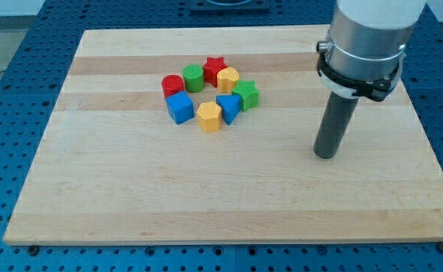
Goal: Slightly move the yellow hexagon towards up
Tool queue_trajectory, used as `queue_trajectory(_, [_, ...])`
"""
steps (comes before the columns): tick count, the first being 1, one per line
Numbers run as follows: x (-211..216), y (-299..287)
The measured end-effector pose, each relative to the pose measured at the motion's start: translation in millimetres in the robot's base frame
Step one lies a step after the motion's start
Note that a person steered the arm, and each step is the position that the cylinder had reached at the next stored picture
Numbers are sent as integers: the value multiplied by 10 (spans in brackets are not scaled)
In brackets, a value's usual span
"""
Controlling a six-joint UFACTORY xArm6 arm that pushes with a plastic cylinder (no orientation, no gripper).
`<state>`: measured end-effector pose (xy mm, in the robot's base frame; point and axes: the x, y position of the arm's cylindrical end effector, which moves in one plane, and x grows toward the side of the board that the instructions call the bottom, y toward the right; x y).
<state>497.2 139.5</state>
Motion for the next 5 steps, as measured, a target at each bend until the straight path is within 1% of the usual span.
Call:
queue_trajectory(1, [26,52])
queue_trajectory(2, [26,-40])
queue_trajectory(3, [-186,-577])
queue_trajectory(4, [-747,-761])
queue_trajectory(5, [-861,-837])
